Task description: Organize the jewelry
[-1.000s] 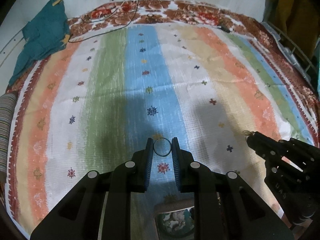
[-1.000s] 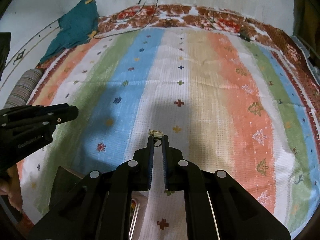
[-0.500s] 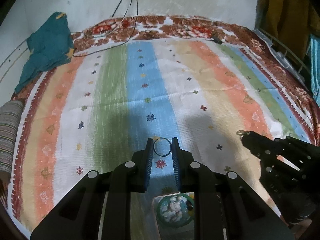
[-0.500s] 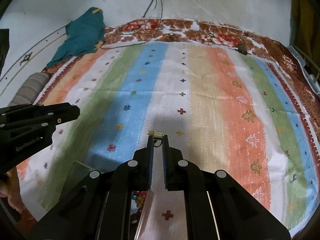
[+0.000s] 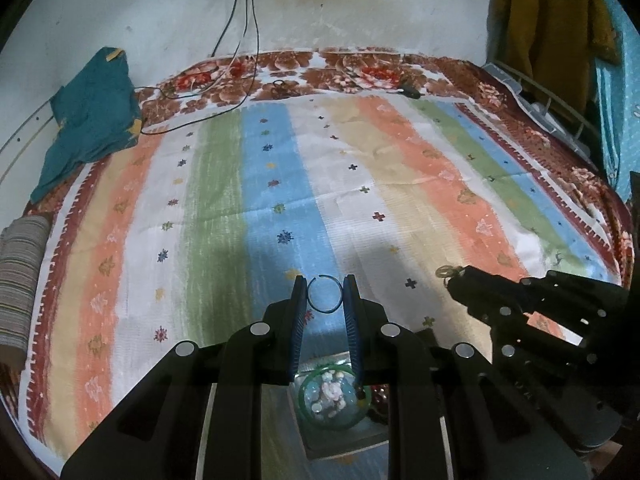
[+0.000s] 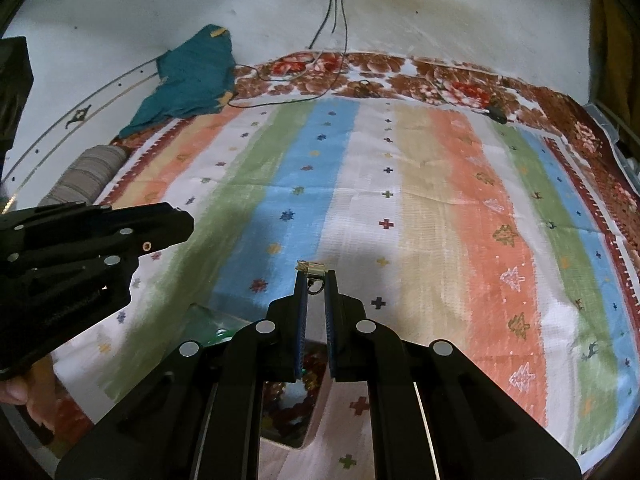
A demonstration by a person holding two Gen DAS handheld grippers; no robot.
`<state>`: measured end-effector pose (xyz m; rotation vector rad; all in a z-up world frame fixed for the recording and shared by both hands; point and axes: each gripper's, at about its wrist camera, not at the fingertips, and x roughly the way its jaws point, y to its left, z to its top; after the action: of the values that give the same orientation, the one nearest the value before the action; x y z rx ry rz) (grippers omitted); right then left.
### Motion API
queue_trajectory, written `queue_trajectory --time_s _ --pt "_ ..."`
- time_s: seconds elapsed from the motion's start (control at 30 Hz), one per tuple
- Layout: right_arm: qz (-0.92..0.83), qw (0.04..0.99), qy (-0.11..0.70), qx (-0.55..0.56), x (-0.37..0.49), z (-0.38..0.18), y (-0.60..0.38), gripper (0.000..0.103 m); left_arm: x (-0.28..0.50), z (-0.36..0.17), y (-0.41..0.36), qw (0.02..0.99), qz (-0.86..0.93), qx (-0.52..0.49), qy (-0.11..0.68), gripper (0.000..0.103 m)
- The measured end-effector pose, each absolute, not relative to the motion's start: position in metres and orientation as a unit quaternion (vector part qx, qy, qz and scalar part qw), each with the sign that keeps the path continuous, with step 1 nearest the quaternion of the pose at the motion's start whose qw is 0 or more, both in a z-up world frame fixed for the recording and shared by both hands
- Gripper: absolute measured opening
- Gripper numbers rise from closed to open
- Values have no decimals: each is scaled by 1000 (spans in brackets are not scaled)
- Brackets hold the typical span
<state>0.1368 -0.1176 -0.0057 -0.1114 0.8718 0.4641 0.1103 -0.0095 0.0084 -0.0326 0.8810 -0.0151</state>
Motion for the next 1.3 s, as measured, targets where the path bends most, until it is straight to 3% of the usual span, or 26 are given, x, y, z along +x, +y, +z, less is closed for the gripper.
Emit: queue_trajectory --time_s 0.67,0.73,0.8,0.87,1.3 --pt "272 858 434 -42 113 -6 -109 10 72 17 -8 904 -23 -50 423 18" --pt "270 856 439 -42 111 -8 -111 10 71 18 -5 904 -16 -55 425 28" --pt "263 857 441 -49 109 -9 -113 16 69 20 -2 905 -12 -60 422 34" --pt "255 859 440 -51 107 -8 -117 38 67 20 0 905 -10 -59 422 36" --pt "240 871 426 -45 82 7 -146 54 36 20 3 903 -6 -43 427 54"
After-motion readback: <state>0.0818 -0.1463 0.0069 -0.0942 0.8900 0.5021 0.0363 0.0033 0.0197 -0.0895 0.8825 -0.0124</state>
